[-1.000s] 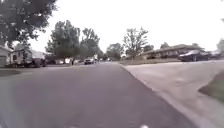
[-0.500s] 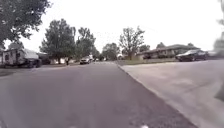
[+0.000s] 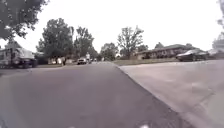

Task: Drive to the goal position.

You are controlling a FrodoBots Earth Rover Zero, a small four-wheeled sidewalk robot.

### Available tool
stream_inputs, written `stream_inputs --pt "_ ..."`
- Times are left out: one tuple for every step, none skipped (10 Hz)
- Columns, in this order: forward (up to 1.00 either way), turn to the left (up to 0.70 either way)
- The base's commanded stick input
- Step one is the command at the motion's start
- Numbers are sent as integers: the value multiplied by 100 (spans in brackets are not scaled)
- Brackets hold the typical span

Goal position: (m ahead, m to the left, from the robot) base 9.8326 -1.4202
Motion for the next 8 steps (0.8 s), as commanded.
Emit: stream_inputs --pt "100 0" --pt "100 0" --pt "100 0" --pt "100 0" --pt "100 0" --pt "100 0" --pt "100 0" --pt "100 0"
